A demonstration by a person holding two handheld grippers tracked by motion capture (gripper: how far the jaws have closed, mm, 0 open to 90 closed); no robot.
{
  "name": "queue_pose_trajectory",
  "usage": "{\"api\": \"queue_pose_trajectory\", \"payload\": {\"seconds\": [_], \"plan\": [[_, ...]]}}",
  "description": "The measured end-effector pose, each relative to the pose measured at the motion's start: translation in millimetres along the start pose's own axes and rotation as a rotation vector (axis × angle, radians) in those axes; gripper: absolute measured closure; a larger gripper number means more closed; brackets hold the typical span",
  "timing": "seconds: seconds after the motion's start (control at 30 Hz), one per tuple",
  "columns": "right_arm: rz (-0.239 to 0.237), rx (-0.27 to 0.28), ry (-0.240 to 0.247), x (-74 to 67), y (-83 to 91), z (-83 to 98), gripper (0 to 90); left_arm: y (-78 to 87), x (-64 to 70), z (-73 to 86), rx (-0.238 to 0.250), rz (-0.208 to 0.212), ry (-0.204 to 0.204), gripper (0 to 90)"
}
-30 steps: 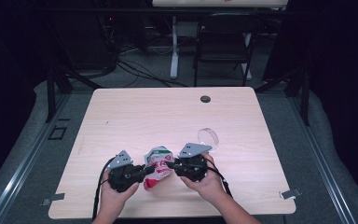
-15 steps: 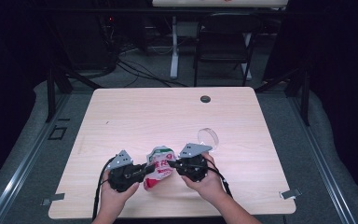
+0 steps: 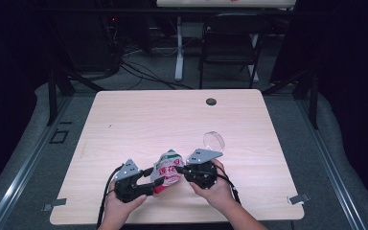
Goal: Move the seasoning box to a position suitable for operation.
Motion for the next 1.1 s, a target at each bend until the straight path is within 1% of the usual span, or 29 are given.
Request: {"api": "queue_pose_trajectory", "payload": {"seconds": [0.03,0.07,0.1,0.17,0.23,0.27,0.3,0.33,0.43,0.5,0.53,0.63,0.7,0.8,0.83,0.87,0.9,1.1], "plan": [[-0.001,-0.001,0.0,0.1,0.3,0.7,90.0,-0.7,-0.8,2.8,-0.014,-0.016,-0.006,45.6],[-0.005,0.001,-0.001,0.2,0.5,1.2,90.0,-2.8,-2.3,5.7,-0.014,-0.044,-0.012,44.3],[-0.008,0.001,-0.006,0.3,0.9,1.9,90.0,-4.7,-4.5,7.3,-0.022,-0.056,-0.017,44.0],[-0.005,0.001,-0.004,0.4,1.7,2.9,90.0,-8.7,-6.7,9.8,-0.033,-0.069,-0.014,41.6],[-0.007,0.002,-0.006,0.8,2.3,3.7,90.0,-12.0,-6.8,12.5,-0.045,-0.064,-0.004,41.0],[-0.01,0.001,-0.009,1.0,2.6,4.1,90.0,-12.9,-7.0,13.6,-0.059,-0.068,-0.005,40.7],[-0.012,0.002,-0.013,1.1,2.6,4.3,90.0,-15.7,-6.3,14.8,-0.066,-0.07,0.002,40.2],[-0.016,0.005,-0.019,1.3,2.6,4.8,90.0,-17.1,-6.8,15.0,-0.072,-0.074,-0.006,38.8],[-0.016,0.006,-0.018,1.3,2.7,5.1,90.0,-22.1,-6.4,16.3,-0.082,-0.076,0.016,35.0],[-0.016,0.006,-0.018,1.2,2.9,5.6,90.0,-25.2,-7.2,17.8,-0.087,-0.079,0.013,33.1],[-0.018,0.004,-0.017,1.2,3.0,5.9,90.0,-26.7,-7.2,18.7,-0.089,-0.08,0.019,32.0],[-0.021,0.007,-0.02,1.4,3.2,6.7,90.0,-30.5,-7.8,21.5,-0.097,-0.068,0.047,29.8],[-0.021,0.004,-0.019,1.4,3.7,7.5,90.0,-33.0,-8.5,22.9,-0.096,-0.061,0.057,28.8],[-0.021,0.007,-0.022,1.4,3.7,8.2,90.0,-36.0,-9.6,24.4,-0.106,-0.052,0.061,27.3],[-0.021,0.006,-0.021,1.3,3.8,8.3,90.0,-37.9,-9.7,25.4,-0.108,-0.047,0.07,26.9],[-0.022,0.004,-0.02,1.3,4.1,8.7,90.0,-39.5,-10.3,26.0,-0.109,-0.049,0.07,26.2],[-0.023,0.005,-0.021,1.4,4.1,8.9,90.0,-41.3,-10.1,26.7,-0.106,-0.046,0.079,25.9],[-0.026,0.003,-0.024,1.6,4.6,9.9,90.0,-50.2,-11.0,29.7,-0.12,-0.042,0.09,24.0]]}}
Point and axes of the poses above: each handheld gripper's, and its own axes: y roughly backward along the jaws, z roughly out of its underside, x roughly to its right, the point moved 6 cm from there along -y, roughly forward along the jaws, and after that the axes turned 2 degrees about z, right-handed, at the moved point
